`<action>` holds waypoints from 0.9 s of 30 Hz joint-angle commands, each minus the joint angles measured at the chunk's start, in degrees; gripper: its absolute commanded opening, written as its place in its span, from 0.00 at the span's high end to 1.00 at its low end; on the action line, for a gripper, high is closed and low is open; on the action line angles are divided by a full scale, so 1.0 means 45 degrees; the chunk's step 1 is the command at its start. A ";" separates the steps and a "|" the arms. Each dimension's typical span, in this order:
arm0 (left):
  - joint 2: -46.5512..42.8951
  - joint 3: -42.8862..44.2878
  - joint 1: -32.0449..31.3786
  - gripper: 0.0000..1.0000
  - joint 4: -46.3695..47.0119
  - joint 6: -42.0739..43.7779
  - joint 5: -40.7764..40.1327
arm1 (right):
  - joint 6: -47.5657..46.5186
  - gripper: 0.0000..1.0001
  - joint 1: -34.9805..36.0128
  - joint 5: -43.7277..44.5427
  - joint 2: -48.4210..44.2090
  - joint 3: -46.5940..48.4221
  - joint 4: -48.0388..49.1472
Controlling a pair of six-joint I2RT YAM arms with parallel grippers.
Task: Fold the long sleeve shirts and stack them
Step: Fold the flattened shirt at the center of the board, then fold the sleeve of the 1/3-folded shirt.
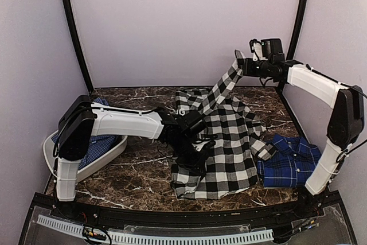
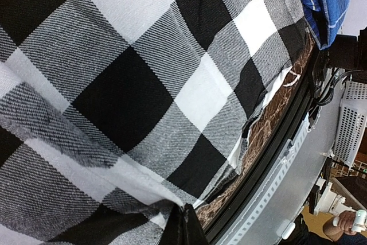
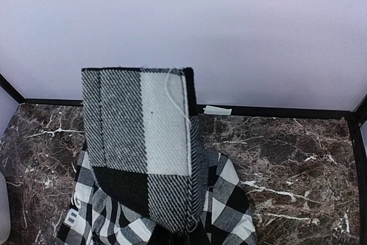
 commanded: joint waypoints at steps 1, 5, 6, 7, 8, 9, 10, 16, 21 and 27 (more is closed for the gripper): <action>0.0075 0.0192 -0.0058 1.00 0.0096 0.0165 0.0501 | 0.0003 1.00 -0.0248 0.0038 0.0411 -0.0262 0.0536; 0.0239 0.0248 -0.0058 0.98 0.0311 0.0007 0.0510 | 0.0120 1.00 -0.0250 -0.0358 0.0705 -0.0333 0.0593; 0.0285 0.0264 -0.0058 0.97 0.0357 -0.0014 0.0532 | 0.0144 1.00 -0.0250 -0.0472 0.0732 -0.0365 0.0610; 0.0302 0.0301 -0.0058 0.93 0.0465 -0.0093 0.0554 | 0.0191 1.00 -0.0250 -0.0588 0.0723 -0.0389 0.0619; 0.0316 0.0320 -0.0058 0.91 0.0522 -0.0132 0.0583 | 0.0190 1.00 -0.0250 -0.0793 0.0724 -0.0409 0.0647; 0.0308 0.0393 -0.0058 0.86 0.0570 -0.0167 0.0679 | 0.0199 1.00 -0.0250 -0.0936 0.0722 -0.0421 0.0626; 0.0302 0.0454 -0.0048 0.83 0.0545 -0.0160 0.0756 | 0.0191 1.00 -0.0250 -0.1098 0.0685 -0.0430 0.0606; -0.0127 0.1392 0.0074 0.60 -0.0183 0.0052 0.0622 | -0.0007 1.00 -0.0216 -0.2405 0.0304 -0.0745 0.0560; -0.1006 0.1405 0.0974 0.58 0.0439 -0.0533 0.0629 | -0.0337 1.00 0.0117 -0.3715 -0.0070 -0.1416 0.0659; -0.1661 0.0643 0.2574 0.61 0.1665 -0.1637 -0.0277 | -0.0587 1.00 0.0916 -0.4461 -0.0477 -0.2460 0.0699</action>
